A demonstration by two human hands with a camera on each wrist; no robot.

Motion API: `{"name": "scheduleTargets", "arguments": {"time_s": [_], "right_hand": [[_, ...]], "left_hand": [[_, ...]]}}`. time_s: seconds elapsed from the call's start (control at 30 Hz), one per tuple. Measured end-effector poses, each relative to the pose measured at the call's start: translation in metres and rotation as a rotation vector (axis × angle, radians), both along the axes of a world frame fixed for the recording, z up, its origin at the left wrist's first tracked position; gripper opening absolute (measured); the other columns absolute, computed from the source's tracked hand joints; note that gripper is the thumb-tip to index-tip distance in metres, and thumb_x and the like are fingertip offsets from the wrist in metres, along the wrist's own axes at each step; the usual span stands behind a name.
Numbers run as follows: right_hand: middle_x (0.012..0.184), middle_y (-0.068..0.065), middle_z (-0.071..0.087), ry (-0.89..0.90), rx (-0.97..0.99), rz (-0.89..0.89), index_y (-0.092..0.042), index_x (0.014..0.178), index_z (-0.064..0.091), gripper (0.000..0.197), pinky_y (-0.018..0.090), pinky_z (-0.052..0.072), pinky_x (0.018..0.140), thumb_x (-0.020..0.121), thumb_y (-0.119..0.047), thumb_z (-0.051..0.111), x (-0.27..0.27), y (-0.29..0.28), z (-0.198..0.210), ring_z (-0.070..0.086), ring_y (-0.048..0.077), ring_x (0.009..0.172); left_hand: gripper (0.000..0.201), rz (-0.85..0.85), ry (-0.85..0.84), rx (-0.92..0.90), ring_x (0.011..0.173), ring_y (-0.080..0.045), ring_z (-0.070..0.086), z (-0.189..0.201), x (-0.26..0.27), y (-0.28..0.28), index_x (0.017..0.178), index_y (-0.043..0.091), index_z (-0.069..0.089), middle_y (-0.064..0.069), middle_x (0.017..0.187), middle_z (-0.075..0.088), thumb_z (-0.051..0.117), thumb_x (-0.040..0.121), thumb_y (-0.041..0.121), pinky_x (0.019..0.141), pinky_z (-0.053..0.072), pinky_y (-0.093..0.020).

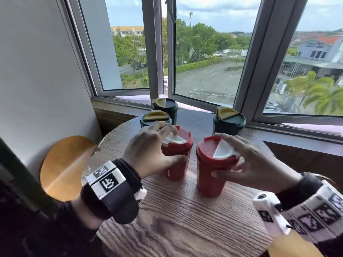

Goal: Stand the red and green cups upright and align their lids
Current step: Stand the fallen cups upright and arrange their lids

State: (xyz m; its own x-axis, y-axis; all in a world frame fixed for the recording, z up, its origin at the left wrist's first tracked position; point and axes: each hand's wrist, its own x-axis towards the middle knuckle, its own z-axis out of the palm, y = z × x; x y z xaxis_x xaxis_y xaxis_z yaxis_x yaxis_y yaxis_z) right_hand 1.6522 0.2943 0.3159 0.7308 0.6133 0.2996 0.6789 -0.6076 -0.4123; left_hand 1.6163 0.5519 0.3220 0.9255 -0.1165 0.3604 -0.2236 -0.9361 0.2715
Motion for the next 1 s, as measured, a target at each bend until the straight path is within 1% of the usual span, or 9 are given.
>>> {"name": "scheduleTargets", "arguments": {"time_s": [0.13,0.3,0.4,0.5,0.67,0.73,0.8,0.93,1.0], "right_hand": [[0.12,-0.015,0.053,0.017,0.07,-0.017,-0.028,0.142,0.036,0.102,0.008,0.047,0.085,0.055,-0.076,0.061,-0.002,0.002,0.0,0.051,-0.004,0.106],[0.11,-0.015,0.054,-0.026,0.07,-0.066,-0.022,0.14,0.041,0.106,-0.007,0.027,0.082,0.053,-0.08,0.059,-0.01,0.006,0.005,0.046,-0.014,0.097],[0.1,-0.017,0.051,-0.018,0.079,-0.091,-0.022,0.138,0.043,0.105,-0.007,0.026,0.078,0.052,-0.08,0.057,-0.017,0.011,0.007,0.043,-0.022,0.097],[0.102,-0.015,0.052,0.026,0.092,-0.117,-0.023,0.139,0.043,0.107,-0.007,0.028,0.079,0.05,-0.082,0.057,-0.023,0.015,0.007,0.047,-0.015,0.098],[0.102,-0.015,0.048,0.035,0.096,-0.21,-0.023,0.138,0.043,0.116,-0.007,0.029,0.079,0.042,-0.089,0.054,-0.029,0.023,0.002,0.044,-0.018,0.097],[0.103,-0.017,0.045,0.048,0.08,-0.214,-0.027,0.14,0.039,0.12,-0.006,0.031,0.078,0.039,-0.091,0.053,-0.029,0.023,0.002,0.042,-0.018,0.098],[0.107,-0.02,0.042,0.098,0.067,-0.183,-0.032,0.142,0.033,0.119,-0.006,0.032,0.082,0.04,-0.086,0.062,-0.028,0.02,0.003,0.04,-0.017,0.104],[0.118,-0.028,0.04,0.155,0.042,-0.079,-0.03,0.145,0.028,0.113,0.015,0.044,0.095,0.046,-0.061,0.071,-0.024,0.011,0.004,0.044,-0.009,0.113],[0.115,-0.03,0.045,0.145,0.06,-0.072,-0.029,0.144,0.031,0.107,0.023,0.05,0.092,0.048,-0.056,0.069,-0.023,0.011,0.004,0.05,-0.004,0.111]], "left_hand": [[0.056,-0.017,-0.008,-0.099,0.101,-0.015,0.058,0.001,0.0,-0.002,0.105,0.027,0.056,0.006,0.12,0.054,0.076,0.061,0.055,0.09,0.05,-0.034],[0.055,-0.078,0.014,-0.157,0.103,-0.012,0.057,0.003,-0.007,0.003,0.106,0.024,0.06,0.004,0.122,0.054,0.084,0.058,0.036,0.088,0.043,-0.018],[0.057,-0.096,0.027,-0.15,0.105,-0.008,0.056,0.003,-0.013,0.006,0.109,0.027,0.059,0.009,0.127,0.053,0.083,0.059,0.036,0.088,0.037,-0.007],[0.057,-0.099,0.019,-0.164,0.109,-0.002,0.051,0.003,-0.017,0.011,0.111,0.028,0.059,0.012,0.126,0.052,0.084,0.06,0.034,0.085,0.027,0.006],[0.071,-0.13,0.054,-0.192,0.112,0.004,0.044,0.0,-0.018,0.017,0.123,0.032,0.048,0.013,0.128,0.048,0.083,0.061,0.038,0.087,0.028,0.004],[0.085,-0.092,0.057,-0.233,0.111,0.004,0.041,-0.003,-0.018,0.016,0.129,0.031,0.04,0.014,0.128,0.043,0.082,0.057,0.049,0.088,0.026,0.004],[0.099,-0.044,0.055,-0.289,0.11,0.002,0.041,-0.007,-0.018,0.013,0.131,0.03,0.035,0.014,0.125,0.04,0.078,0.048,0.063,0.094,0.034,-0.007],[0.101,0.049,-0.009,-0.28,0.103,0.001,0.04,-0.012,-0.017,0.007,0.128,0.023,0.04,0.011,0.118,0.042,0.08,0.044,0.061,0.089,0.03,-0.011],[0.096,0.042,-0.036,-0.311,0.102,-0.001,0.045,-0.014,-0.017,0.008,0.126,0.024,0.043,0.009,0.116,0.048,0.084,0.045,0.054,0.09,0.037,-0.014]]}}
